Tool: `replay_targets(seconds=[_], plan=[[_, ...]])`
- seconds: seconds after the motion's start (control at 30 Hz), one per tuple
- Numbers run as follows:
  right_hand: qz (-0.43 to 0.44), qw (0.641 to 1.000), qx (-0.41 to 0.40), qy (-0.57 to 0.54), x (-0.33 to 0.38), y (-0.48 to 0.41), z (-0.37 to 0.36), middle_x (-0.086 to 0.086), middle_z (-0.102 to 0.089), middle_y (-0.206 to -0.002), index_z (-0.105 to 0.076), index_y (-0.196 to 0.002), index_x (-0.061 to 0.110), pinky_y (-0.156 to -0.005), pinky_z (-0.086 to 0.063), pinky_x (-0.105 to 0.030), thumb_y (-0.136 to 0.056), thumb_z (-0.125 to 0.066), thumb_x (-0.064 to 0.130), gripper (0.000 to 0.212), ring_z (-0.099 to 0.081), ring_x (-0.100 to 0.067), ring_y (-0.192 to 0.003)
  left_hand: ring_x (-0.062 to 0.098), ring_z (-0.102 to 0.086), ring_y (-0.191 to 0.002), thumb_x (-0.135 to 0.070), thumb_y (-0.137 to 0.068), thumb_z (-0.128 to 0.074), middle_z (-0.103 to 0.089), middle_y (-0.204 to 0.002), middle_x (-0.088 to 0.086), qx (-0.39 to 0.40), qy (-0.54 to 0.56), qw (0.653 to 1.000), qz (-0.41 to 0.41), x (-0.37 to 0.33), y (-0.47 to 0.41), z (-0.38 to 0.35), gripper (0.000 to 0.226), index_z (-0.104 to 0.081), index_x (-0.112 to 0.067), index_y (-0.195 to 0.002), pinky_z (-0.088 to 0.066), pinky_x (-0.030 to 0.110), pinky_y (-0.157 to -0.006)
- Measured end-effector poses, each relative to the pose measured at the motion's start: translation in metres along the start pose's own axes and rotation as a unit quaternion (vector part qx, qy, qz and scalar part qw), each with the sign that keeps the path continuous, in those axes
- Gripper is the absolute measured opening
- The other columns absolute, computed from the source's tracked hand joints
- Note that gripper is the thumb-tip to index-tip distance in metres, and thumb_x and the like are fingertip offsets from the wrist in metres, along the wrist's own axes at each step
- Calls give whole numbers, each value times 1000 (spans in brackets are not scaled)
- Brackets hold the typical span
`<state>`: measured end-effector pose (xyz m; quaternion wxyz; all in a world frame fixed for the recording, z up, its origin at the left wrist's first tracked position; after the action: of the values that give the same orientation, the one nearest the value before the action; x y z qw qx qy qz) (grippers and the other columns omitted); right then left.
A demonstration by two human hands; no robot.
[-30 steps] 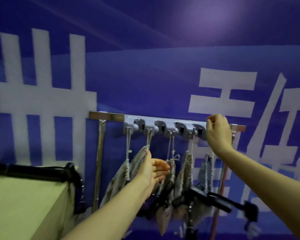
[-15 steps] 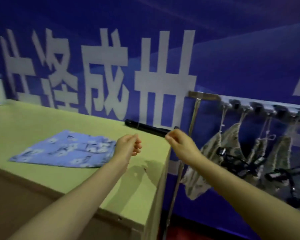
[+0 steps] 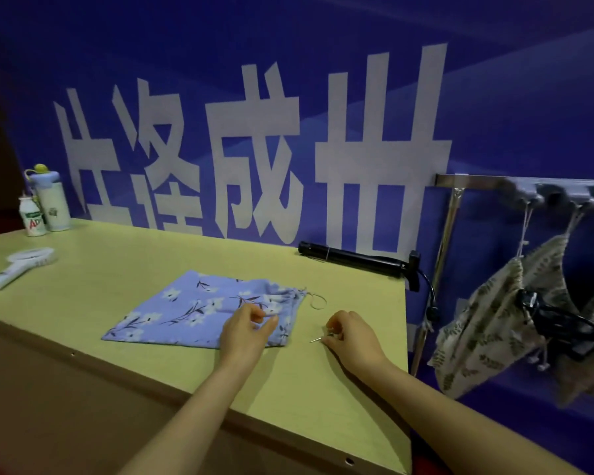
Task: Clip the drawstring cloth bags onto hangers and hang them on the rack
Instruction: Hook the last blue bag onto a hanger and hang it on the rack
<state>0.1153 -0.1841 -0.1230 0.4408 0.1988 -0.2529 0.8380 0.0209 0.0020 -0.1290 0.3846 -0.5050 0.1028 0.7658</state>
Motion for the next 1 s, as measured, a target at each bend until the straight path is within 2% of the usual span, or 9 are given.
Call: replay_targets(seconds=[0.13,0.3,0.4,0.5,0.6,0.73,0.83,0.9,1.0], plan=[[6,1000,-6,9,-2,-9,-3,-1,-59,-102,-63,-98,15,-77,-44,-25,-87,-64,28,17,-49,-11,-83,22,-48,-116,-61,-78,-59,-61,-110,-5,-20,-191,981,-5,-7,-5,-12,41,-60,-25,-96,-31,35,-94],[15,999,-5,28,-3,-17,-6,-2,-58,-99,-65,-94,14,-73,-40,-22,-90,-59,22,10,-50,-13,-82,23,-45,-113,-59,-75,-61,-58,-105,-3,19,-242,970,-8,-8,-13,-27,37,-49,-24,-80,-30,37,-94],[14,998,6,58,1,-20,-9,-7,-59,-104,-63,-97,11,-77,-45,-30,-94,-52,23,16,-56,-22,-90,24,-48,-108,-45,-78,-60,-60,-95,-2,25,-214,976,4,-6,-20,-27,25,-48,-25,-68,-31,37,-93],[11,998,7,56,2,-18,-9,-8,-59,-102,-58,-101,10,-80,-50,-37,-97,-45,23,19,-58,-24,-90,26,-55,-88,-38,-85,-55,-53,-67,-5,23,-173,985,8,-4,-24,-25,33,-42,-22,-58,-34,36,-88],[-2,1000,-12,-10,-1,-15,-4,-5,-63,-94,-51,-99,12,-75,-49,-37,-98,-39,19,14,-59,-22,-84,27,-48,-69,-27,-92,-46,-48,-60,-3,7,-80,997,23,2,-25,-22,26,-44,-20,-66,-38,35,-73],[-29,992,-36,-114,-9,-10,3,-1,-65,-84,-50,-101,13,-73,-50,-34,-99,-38,15,13,-60,-18,-79,24,-36,-61,-17,-98,-40,-38,-60,2,-52,41,998,9,1,-19,-6,31,-36,-18,-67,-23,32,-50],[-35,986,-54,-153,-15,-9,6,0,-66,-82,-54,-110,16,-77,-52,-32,-98,-42,17,16,-61,-13,-79,21,-35,-58,-3,-96,-38,-40,-67,2,-36,15,999,-35,-7,-11,-2,14,-41,-12,-86,-23,30,-49],[-34,984,-56,-164,-15,-9,6,0,-66,-81,-58,-110,15,-74,-51,-28,-98,-43,15,19,-61,-10,-76,23,-40,-61,7,-92,-35,-46,-83,3,9,-45,996,-79,-13,-6,-1,25,-44,-14,-103,-27,30,-53],[-38,983,-55,-169,-14,-8,5,0,-66,-80,-62,-101,13,-72,-49,-29,-98,-42,14,20,-60,-11,-74,25,-46,-82,10,-89,-36,-45,-115,4,117,-129,979,-111,-19,-4,-7,38,-59,-16,-103,-34,36,-64]])
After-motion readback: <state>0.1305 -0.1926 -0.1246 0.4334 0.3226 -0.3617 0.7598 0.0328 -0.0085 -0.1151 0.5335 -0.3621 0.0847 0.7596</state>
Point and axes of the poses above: each hand's wrist, its own y-axis away from the middle knuckle, its own z-axis out of the back of the hand, x = y × z, the point moved 8 cm from there along -y, towards the middle knuckle
